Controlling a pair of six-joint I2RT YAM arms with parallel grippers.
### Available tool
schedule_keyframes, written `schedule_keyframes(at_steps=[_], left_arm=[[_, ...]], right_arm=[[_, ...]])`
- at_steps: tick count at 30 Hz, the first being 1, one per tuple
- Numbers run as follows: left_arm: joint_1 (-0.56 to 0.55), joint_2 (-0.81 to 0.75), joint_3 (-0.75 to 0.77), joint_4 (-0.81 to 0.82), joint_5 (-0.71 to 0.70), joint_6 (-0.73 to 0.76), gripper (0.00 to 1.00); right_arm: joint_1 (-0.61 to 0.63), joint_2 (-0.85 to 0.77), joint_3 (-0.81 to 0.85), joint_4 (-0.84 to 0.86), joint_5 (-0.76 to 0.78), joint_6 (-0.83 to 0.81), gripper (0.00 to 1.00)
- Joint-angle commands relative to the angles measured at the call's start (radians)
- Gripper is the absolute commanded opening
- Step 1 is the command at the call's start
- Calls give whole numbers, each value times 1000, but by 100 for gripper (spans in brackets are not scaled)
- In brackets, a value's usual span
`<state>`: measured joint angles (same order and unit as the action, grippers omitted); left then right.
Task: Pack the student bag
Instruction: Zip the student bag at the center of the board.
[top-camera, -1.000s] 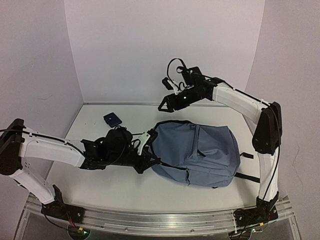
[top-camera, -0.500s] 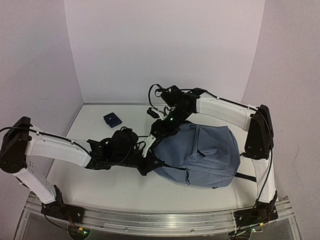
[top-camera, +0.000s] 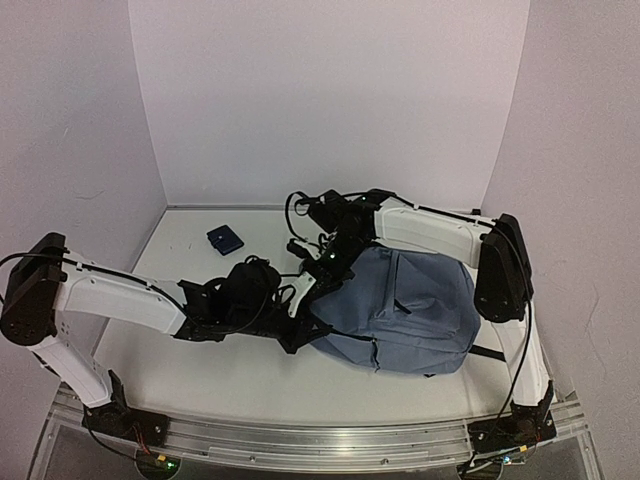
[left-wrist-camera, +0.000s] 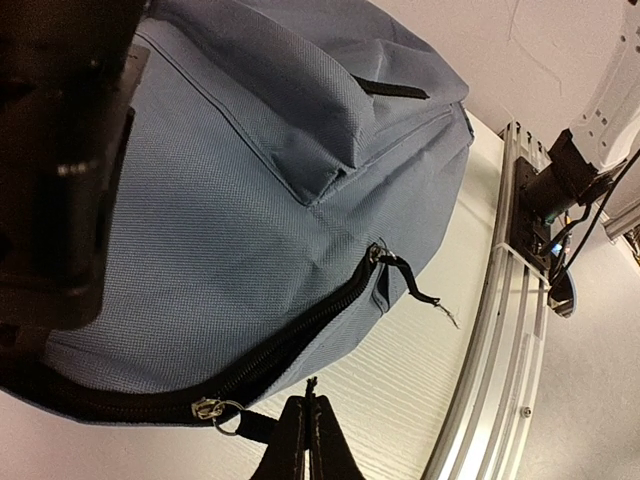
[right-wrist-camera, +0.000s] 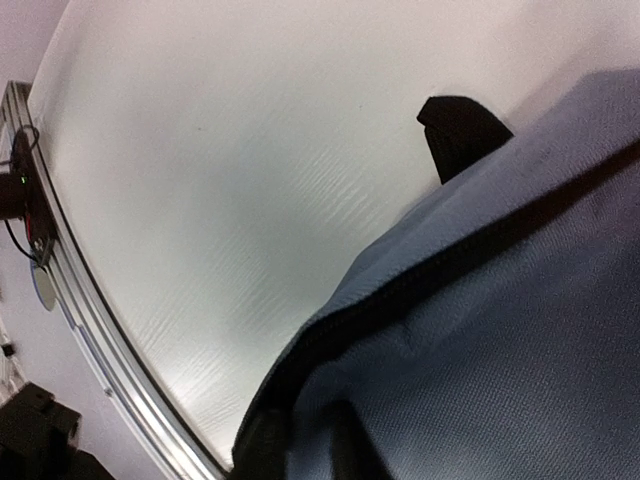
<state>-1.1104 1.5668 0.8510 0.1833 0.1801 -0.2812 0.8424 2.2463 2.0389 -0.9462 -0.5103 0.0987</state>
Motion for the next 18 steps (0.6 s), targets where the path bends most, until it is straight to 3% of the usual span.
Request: schedule_keyframes(at_steps=[1, 10, 18], left_arm=[[-26, 22, 63, -4, -6, 28, 0], [-67, 44, 77, -10, 9, 36, 0], [-131, 132, 152, 13, 12, 53, 0]], right_arm=[[5, 18, 77, -12, 8, 18, 0], [2, 30, 169, 0, 75, 24, 0], [-9, 82, 225, 62, 28, 107, 0]])
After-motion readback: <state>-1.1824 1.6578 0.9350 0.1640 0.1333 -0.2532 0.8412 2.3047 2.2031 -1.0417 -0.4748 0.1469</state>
